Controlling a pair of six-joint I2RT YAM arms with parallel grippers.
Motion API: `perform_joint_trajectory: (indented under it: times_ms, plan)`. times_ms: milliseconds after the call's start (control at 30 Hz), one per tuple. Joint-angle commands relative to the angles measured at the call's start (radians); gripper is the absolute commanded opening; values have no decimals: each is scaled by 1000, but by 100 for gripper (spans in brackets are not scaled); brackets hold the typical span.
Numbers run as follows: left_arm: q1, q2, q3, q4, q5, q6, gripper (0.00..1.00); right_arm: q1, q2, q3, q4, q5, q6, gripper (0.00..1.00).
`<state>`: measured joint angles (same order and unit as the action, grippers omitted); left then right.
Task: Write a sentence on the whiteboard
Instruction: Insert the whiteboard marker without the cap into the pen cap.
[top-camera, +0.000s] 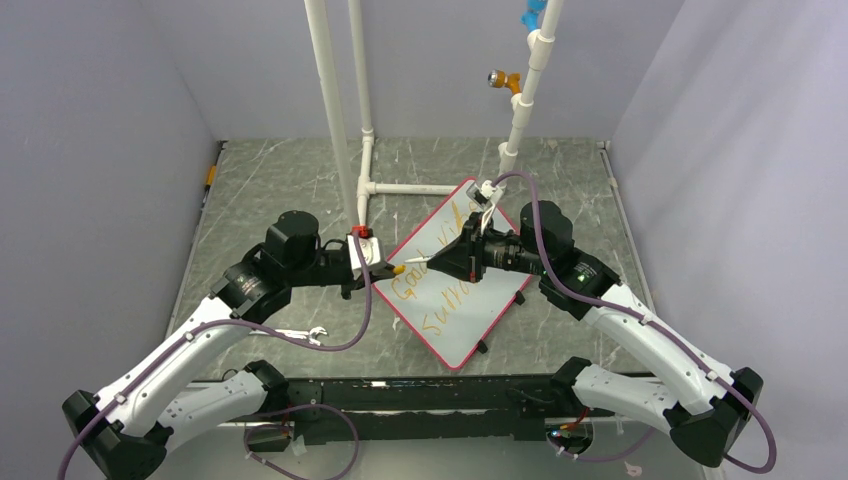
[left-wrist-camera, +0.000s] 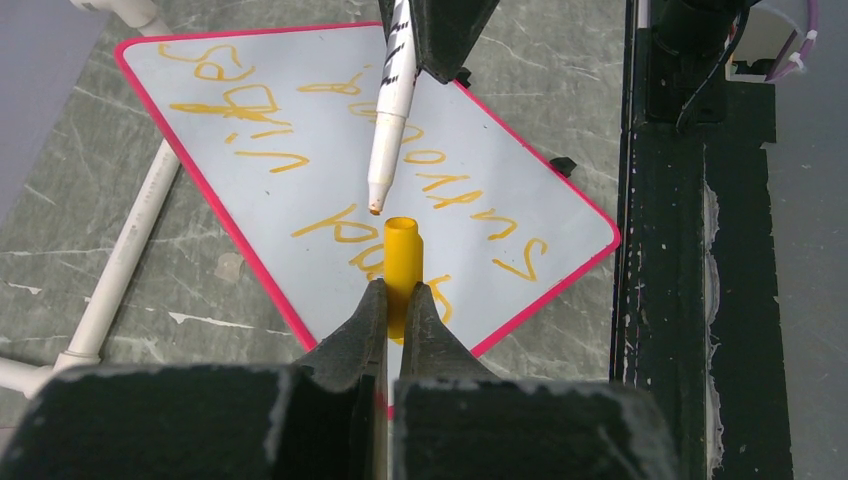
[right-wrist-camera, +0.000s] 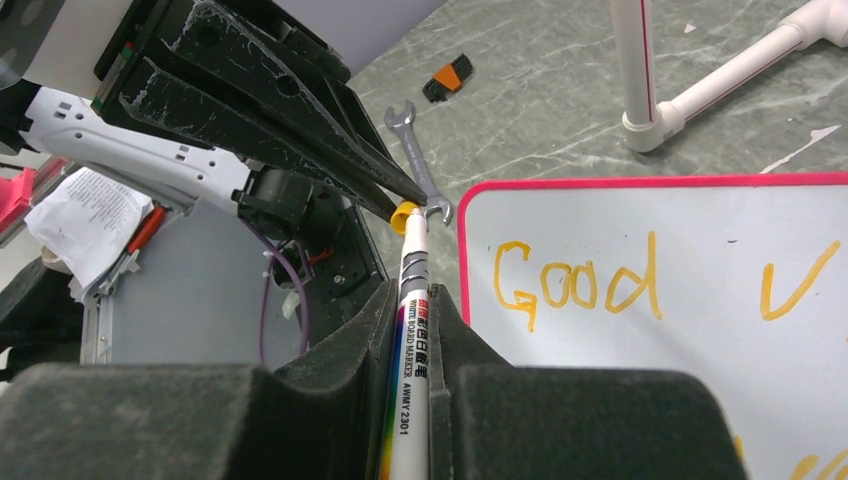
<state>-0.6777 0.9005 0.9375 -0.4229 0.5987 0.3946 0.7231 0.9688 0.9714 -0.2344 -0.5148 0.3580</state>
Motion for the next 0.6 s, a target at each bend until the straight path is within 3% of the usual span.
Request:
perform_joint_trajectory:
  times_ms: [0,567]
  plan:
    - [6,0,17,39,22,-21,0,8,0,41,24,0,-14,0]
    - [27,-1,15,65,48,-44,0,21,21,31,18,-4,-16,0]
